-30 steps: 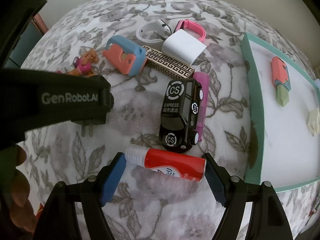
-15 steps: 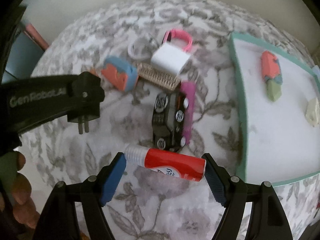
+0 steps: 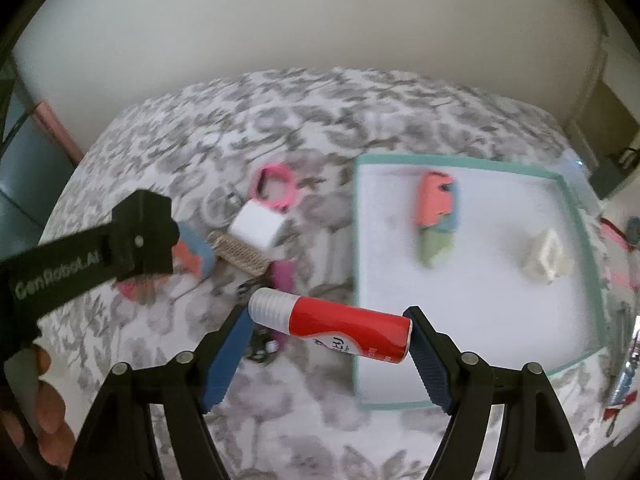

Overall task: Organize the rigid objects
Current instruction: 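Carry charger and glue bottle into the tray and open both grippers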

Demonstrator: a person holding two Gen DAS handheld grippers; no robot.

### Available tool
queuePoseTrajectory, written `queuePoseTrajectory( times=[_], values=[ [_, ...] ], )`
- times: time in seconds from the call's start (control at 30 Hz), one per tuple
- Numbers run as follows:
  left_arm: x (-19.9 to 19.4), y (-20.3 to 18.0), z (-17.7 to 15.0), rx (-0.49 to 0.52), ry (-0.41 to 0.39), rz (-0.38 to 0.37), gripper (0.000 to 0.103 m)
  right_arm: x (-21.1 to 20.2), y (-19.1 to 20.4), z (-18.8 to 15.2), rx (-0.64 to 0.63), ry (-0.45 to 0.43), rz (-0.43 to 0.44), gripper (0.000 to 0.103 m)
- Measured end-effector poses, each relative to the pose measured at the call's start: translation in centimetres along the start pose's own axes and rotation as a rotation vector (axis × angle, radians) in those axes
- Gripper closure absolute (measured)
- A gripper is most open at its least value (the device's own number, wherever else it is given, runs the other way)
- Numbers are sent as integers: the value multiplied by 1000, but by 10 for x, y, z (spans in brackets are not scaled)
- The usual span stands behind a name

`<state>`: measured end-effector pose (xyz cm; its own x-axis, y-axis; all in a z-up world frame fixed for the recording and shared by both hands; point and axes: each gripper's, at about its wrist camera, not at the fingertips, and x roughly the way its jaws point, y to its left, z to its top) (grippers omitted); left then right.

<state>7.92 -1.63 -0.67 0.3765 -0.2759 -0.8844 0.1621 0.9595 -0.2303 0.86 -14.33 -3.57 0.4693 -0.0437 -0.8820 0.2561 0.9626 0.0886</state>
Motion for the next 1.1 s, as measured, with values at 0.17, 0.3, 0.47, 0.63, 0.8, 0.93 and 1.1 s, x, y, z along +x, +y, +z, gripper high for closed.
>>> queuePoseTrajectory(
  times=[0.17,0.3,0.47,0.63,0.8,0.93,1.1],
  values=[
    [6,-32,3,54,16,26,60,-3,-33,5,68,9,-39,24],
    [14,-60,1,93,32,26,60,1,-61,7,122,28,-76,24],
    [31,-97,-5,148,68,19,60,12,-98,4,197,71,-95,24],
    [55,-128,-16,200,103,26,60,24,-138,0,289,113,-116,24],
    [74,-146,-28,239,136,26,60,27,-167,-3,330,125,-159,24],
    [88,-153,-36,257,165,34,60,28,-182,-3,345,134,-180,23],
    [95,-155,-40,253,181,34,60,32,-189,-2,335,147,-205,23]
  ],
)
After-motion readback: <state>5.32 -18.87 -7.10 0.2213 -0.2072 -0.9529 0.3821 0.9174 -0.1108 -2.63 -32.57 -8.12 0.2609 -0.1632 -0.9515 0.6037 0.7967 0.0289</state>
